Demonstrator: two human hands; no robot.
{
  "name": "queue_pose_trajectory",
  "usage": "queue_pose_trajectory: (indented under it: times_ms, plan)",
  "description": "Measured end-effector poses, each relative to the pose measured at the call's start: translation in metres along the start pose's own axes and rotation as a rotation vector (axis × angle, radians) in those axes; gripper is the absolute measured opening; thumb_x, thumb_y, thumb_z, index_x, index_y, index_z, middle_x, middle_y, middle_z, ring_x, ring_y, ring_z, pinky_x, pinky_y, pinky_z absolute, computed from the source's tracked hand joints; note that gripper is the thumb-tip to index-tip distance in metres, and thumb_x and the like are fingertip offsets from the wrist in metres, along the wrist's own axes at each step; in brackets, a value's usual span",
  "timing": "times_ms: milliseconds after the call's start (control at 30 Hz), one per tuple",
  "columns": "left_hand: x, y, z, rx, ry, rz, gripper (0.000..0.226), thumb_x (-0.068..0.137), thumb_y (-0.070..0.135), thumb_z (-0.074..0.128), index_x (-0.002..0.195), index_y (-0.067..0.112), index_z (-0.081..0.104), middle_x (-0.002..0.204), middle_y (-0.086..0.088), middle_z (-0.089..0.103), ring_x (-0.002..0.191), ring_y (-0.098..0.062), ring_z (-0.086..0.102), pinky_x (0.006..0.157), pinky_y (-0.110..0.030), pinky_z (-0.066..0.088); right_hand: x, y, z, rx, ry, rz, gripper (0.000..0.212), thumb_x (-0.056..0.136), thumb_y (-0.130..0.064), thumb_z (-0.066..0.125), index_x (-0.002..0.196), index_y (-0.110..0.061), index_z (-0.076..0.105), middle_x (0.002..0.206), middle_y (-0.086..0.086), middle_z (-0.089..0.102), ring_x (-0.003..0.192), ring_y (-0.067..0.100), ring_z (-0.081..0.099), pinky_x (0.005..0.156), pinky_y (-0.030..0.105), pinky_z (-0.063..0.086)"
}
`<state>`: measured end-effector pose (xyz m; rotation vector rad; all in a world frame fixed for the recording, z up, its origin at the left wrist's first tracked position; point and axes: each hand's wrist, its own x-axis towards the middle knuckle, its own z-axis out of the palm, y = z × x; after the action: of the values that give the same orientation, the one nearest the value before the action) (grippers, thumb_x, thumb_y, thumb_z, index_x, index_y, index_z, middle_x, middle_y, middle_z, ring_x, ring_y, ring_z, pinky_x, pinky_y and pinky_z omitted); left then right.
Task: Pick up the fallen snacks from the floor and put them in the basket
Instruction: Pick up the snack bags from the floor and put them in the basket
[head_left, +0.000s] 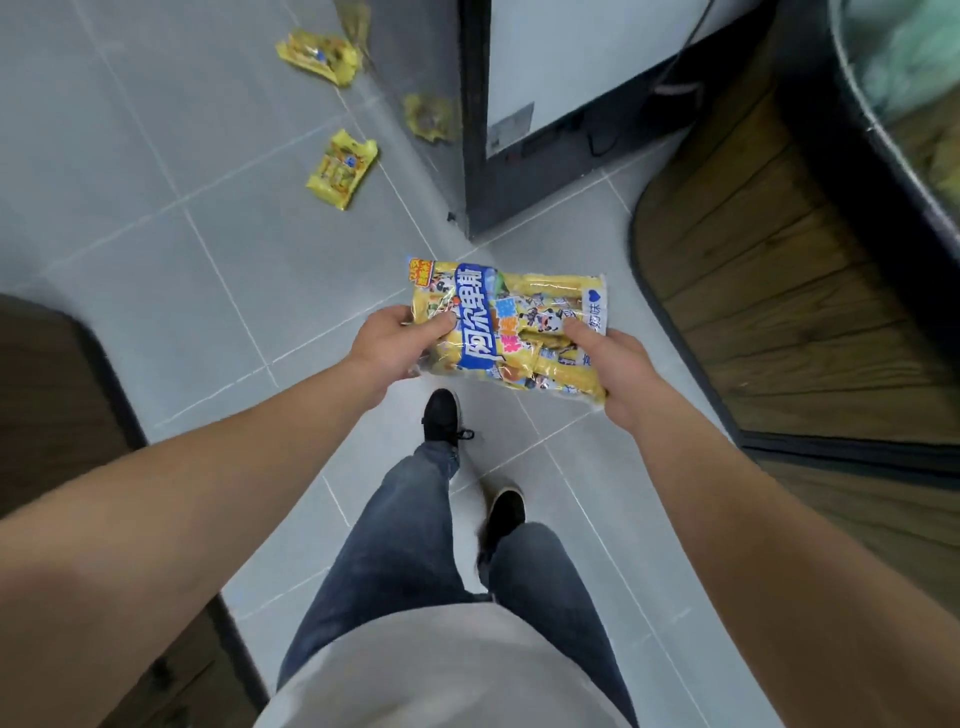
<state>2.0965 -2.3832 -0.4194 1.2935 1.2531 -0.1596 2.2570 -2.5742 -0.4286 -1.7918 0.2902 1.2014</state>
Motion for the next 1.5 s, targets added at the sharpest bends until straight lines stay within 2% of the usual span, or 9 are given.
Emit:
queue_pose_trajectory:
  times_ms: [133, 233, 333, 533, 767, 1133, 1300, 1400, 1500]
  plan:
    - [-0.071, -0.019, -0.027, -0.098, 0.118, 0.036, 0.038, 0.081, 0.045, 0.076, 0.103, 0.016, 0.067, 0.091, 0.002, 0.075, 0.086, -0.017, 0.071, 0.09, -0.046, 0.057, -0.046, -0.005, 0.016, -0.115, -0.133, -0.093, 0.066, 0.056, -0.057, 0.082, 0.11, -0.022, 0.069, 0.106, 0.002, 0.076, 0.098, 0.028, 0.073, 0.096, 0.051, 0.055]
    - [-0.122, -0.041, -0.053, -0.195, 0.244, 0.057, 0.036, 0.08, 0.045, 0.076, 0.098, 0.016, 0.066, 0.092, -0.001, 0.075, 0.087, -0.02, 0.072, 0.088, -0.046, 0.058, -0.088, -0.015, 0.043, -0.213, -0.229, -0.167, 0.047, 0.078, -0.044, 0.079, 0.114, -0.018, 0.067, 0.101, 0.005, 0.077, 0.088, 0.026, 0.076, 0.091, 0.047, 0.058]
    - [-0.157, -0.057, -0.079, -0.263, 0.333, 0.071, 0.035, 0.078, 0.048, 0.077, 0.093, 0.018, 0.066, 0.096, -0.005, 0.076, 0.093, -0.025, 0.072, 0.088, -0.048, 0.058, -0.114, -0.02, 0.07, -0.28, -0.293, -0.228, 0.035, 0.084, -0.038, 0.077, 0.111, -0.018, 0.068, 0.099, 0.005, 0.078, 0.087, 0.025, 0.076, 0.089, 0.046, 0.059]
    - [-0.228, -0.087, -0.142, -0.37, 0.508, 0.131, 0.039, 0.081, 0.047, 0.074, 0.102, 0.015, 0.068, 0.1, -0.003, 0.074, 0.082, -0.017, 0.069, 0.077, -0.038, 0.059, -0.18, -0.028, 0.143, -0.422, -0.433, -0.343, 0.033, 0.083, -0.04, 0.075, 0.108, -0.019, 0.07, 0.093, 0.002, 0.079, 0.084, 0.023, 0.076, 0.088, 0.045, 0.059]
    - [-0.295, -0.113, -0.235, -0.417, 0.626, 0.241, 0.033, 0.083, 0.048, 0.072, 0.098, 0.019, 0.069, 0.102, 0.0, 0.074, 0.096, -0.015, 0.068, 0.075, -0.035, 0.056, -0.253, -0.029, 0.239, -0.487, -0.529, -0.462, 0.038, 0.085, -0.047, 0.073, 0.11, -0.019, 0.068, 0.094, 0.001, 0.079, 0.087, 0.023, 0.076, 0.093, 0.044, 0.057]
    - [-0.345, -0.14, -0.391, -0.43, 0.634, 0.415, 0.038, 0.081, 0.049, 0.074, 0.1, 0.017, 0.069, 0.094, 0.003, 0.077, 0.091, -0.016, 0.072, 0.08, -0.04, 0.059, -0.344, -0.033, 0.375, -0.435, -0.536, -0.615, 0.04, 0.086, -0.043, 0.073, 0.113, -0.014, 0.064, 0.093, 0.006, 0.078, 0.086, 0.027, 0.076, 0.087, 0.049, 0.059]
    - [-0.343, -0.138, -0.447, -0.438, 0.628, 0.449, 0.037, 0.08, 0.049, 0.075, 0.099, 0.017, 0.07, 0.093, 0.004, 0.077, 0.091, -0.017, 0.073, 0.083, -0.043, 0.059, -0.357, -0.044, 0.427, -0.424, -0.518, -0.632, 0.06, 0.077, -0.052, 0.077, 0.12, -0.014, 0.061, 0.096, 0.006, 0.078, 0.084, 0.027, 0.076, 0.086, 0.052, 0.059]
    - [-0.327, -0.129, -0.476, -0.458, 0.611, 0.453, 0.035, 0.082, 0.048, 0.074, 0.098, 0.017, 0.07, 0.093, 0.004, 0.077, 0.091, -0.018, 0.073, 0.086, -0.046, 0.058, -0.35, -0.061, 0.458, -0.418, -0.518, -0.627, 0.058, 0.079, -0.05, 0.076, 0.121, -0.012, 0.061, 0.096, 0.006, 0.078, 0.084, 0.026, 0.076, 0.085, 0.05, 0.06]
    - [-0.301, -0.11, -0.503, -0.463, 0.617, 0.441, 0.033, 0.082, 0.047, 0.073, 0.096, 0.018, 0.07, 0.094, 0.003, 0.077, 0.092, -0.018, 0.072, 0.084, -0.042, 0.058, -0.333, -0.085, 0.489, -0.41, -0.506, -0.647, 0.046, 0.085, -0.047, 0.073, 0.116, -0.014, 0.062, 0.094, 0.002, 0.076, 0.08, 0.02, 0.074, 0.07, 0.034, 0.058]
